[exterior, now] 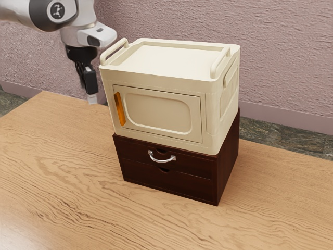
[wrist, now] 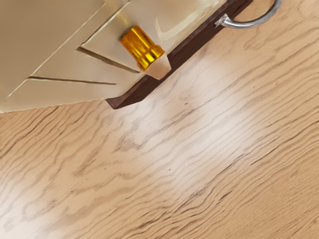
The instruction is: Pull the drawer handle with one arm to open the drawer
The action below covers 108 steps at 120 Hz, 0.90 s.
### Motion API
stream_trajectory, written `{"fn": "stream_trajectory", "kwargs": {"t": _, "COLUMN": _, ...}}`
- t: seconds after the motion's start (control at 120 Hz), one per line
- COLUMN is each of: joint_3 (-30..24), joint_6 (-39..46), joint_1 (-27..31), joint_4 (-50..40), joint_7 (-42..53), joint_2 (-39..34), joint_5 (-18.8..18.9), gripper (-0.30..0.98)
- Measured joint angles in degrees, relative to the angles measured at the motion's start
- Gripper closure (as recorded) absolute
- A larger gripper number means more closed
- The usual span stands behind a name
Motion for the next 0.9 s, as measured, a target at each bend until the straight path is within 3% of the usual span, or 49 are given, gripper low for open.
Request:
{"fn": "stream_trajectory", "kwargs": {"t": 0.2, "joint_3": -3.7, "joint_6": 1.8, "joint_1": 0.8, "joint_4": -3.1, "joint_7": 2.7, "joint_2": -5.2, "joint_5": -0.5, "gripper": 0.00}}
{"fn": "stream_trajectory", "kwargs": {"t": 0.408, "joint_3": -11.2, "joint_6": 4.4, "joint_1": 0.8, "joint_4": -21.8, "joint_7": 5.4, "joint_2": -16.0, "joint_5": -4.5, "gripper": 0.00}}
{"fn": "stream_trajectory", "kwargs": {"t": 0.708, "joint_3": -17.1, "joint_6": 28.7, "joint_1": 0.9, "joint_4": -41.9, "joint_7": 18.0, "joint_2": -22.8, "joint_5": -8.3, "gripper": 0.00}}
{"fn": "stream_trajectory", "kwargs": {"t": 0.9, "joint_3": -20.0, "joint_6": 41.3, "joint_1": 3.0, "joint_4": -42.5, "joint_7": 28.7, "joint_2": -18.7, "joint_5": -8.6, "gripper": 0.01}}
